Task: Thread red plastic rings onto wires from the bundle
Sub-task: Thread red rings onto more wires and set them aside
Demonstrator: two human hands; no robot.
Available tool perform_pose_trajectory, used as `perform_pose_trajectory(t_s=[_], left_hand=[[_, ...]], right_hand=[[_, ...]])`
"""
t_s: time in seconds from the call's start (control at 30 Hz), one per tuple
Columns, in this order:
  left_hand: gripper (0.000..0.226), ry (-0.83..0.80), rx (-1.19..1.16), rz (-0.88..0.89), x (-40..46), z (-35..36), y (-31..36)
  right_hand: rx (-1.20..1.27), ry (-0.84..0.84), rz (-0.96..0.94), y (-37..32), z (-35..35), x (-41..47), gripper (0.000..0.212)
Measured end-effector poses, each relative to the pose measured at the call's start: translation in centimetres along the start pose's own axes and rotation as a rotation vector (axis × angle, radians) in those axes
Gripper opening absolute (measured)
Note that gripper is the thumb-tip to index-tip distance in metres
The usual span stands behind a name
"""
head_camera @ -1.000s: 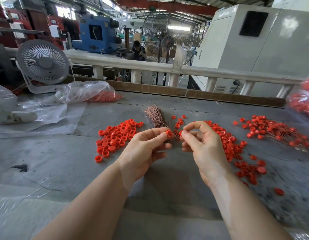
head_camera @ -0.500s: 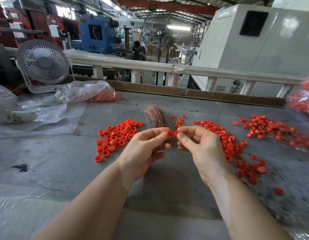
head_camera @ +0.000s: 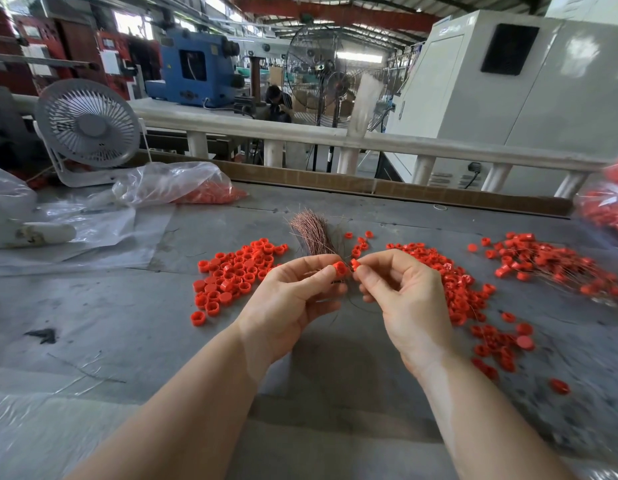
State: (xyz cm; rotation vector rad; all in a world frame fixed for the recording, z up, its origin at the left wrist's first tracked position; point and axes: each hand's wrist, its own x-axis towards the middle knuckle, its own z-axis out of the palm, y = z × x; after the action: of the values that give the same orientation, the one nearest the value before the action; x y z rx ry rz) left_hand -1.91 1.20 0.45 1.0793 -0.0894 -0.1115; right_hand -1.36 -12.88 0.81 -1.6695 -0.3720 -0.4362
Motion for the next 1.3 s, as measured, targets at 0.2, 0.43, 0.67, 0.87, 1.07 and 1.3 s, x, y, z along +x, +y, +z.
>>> perform_pose_trajectory(t_s=[0.2,0.43,0.67,0.87,1.07,1.3], left_hand=[[0.013,-0.021,-0.022,0.006,-0.06,0.07,0.10],[0.013,-0.035,-0.001,0.014,-0.11,0.19,0.21],[0.015,-0.046,0.043,0.017,-0.24,0.18,0.24],[0.014,-0.031,0.075,0.028,-0.28,0.17,0.24],[0.012,0.009,0.150,0.065,-0.30,0.22,0.15],[0.015,0.038,0.230,0.145,-0.37,0.26,0.14]], right_hand=[[-0.236,0.003,-0.216,-0.19,0.21,-0.25,0.022],[-0.281,-0.013,-0.260,0.06,0.25,-0.27,0.017],[-0.331,0.001,-0.328,0.13,0.25,-0.20,0.008],[-0.344,-0.002,-0.332,0.32,0.24,-0.14,0.005],[-0.372,0.011,-0.355,0.41,0.23,-0.16,0.006],[-0.387,0.019,-0.396,0.49,0.24,-0.11,0.006]])
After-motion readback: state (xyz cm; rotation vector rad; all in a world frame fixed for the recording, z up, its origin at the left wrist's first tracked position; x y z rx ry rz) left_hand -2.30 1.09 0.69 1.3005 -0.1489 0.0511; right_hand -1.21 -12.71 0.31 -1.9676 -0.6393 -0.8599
